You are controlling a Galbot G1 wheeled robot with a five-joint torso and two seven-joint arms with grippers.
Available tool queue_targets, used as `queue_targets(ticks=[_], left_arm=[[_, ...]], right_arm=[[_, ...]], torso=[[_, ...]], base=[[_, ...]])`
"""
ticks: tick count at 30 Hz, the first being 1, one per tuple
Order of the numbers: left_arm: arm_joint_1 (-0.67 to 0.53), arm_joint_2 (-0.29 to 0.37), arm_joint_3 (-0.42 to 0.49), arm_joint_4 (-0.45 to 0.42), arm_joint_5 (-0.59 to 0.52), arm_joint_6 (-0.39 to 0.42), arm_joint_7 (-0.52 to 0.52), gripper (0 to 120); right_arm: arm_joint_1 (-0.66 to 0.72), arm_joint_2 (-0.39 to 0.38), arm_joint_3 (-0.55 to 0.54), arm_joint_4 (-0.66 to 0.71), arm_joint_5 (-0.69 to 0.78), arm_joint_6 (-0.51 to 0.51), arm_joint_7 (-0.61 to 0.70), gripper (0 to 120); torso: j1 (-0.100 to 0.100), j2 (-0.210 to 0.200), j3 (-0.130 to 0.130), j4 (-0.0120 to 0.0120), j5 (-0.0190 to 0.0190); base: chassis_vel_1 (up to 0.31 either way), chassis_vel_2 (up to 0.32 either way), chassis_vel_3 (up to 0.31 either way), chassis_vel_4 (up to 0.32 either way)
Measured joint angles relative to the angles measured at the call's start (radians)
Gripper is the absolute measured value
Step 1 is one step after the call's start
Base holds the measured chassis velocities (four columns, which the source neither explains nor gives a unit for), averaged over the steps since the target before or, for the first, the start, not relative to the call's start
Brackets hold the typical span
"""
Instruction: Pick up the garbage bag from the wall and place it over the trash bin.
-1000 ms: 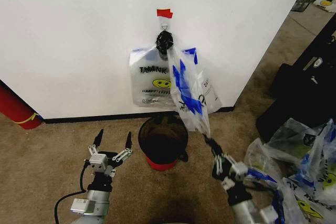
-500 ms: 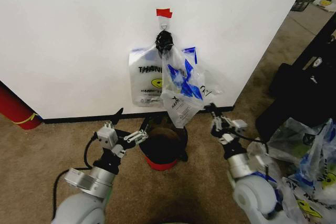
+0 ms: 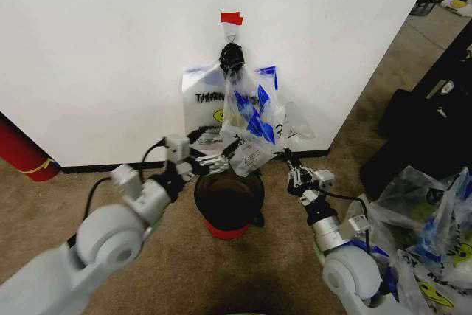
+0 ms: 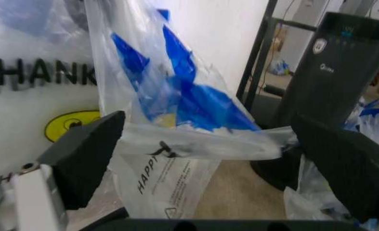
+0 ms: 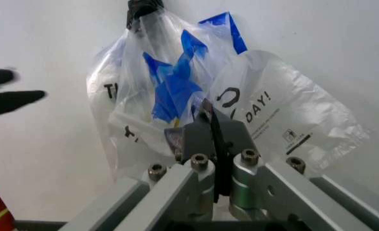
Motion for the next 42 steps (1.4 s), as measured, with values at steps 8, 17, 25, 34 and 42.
queue_targets(ticks=[8, 17, 25, 34, 42], left_arm=[[-0.226, -0.032, 0.148, 0.103, -0.065, -0.006, 0.017, 94], [-0.340, -0.056, 0.268, 0.152, -0.125, -0.015, 0.061, 91], [-0.413, -0.082, 0.366, 0.254, -0.112, -0.016, 0.088, 88], [-0.502, -0.097, 0.422, 0.324, -0.092, -0.015, 0.079, 81], [-0.543, -0.130, 0.460, 0.377, -0.082, -0.006, 0.075, 72]], right_arm=[[-0.045, -0.018, 0.038, 0.023, -0.008, 0.010, -0.010, 0], [-0.064, -0.023, 0.048, 0.029, -0.014, 0.014, -0.011, 0], [-0.074, -0.031, 0.055, 0.036, -0.016, 0.019, -0.019, 0], [-0.075, -0.025, 0.052, 0.027, -0.018, 0.029, -0.031, 0], [-0.074, -0.027, 0.052, 0.028, -0.018, 0.030, -0.031, 0]], torso=[[0.000, 0.000, 0.000, -0.0003, 0.0004], [0.000, 0.000, 0.000, 0.0000, 0.0003], [0.000, 0.000, 0.000, 0.0001, -0.0001], [0.000, 0.000, 0.000, -0.0001, 0.0003], [0.000, 0.000, 0.000, -0.0003, 0.0002]], base=[[0.000, 0.000, 0.000, 0.000], [0.000, 0.000, 0.000, 0.000], [0.000, 0.000, 0.000, 0.000], [0.000, 0.000, 0.000, 0.000], [0.000, 0.000, 0.000, 0.000]])
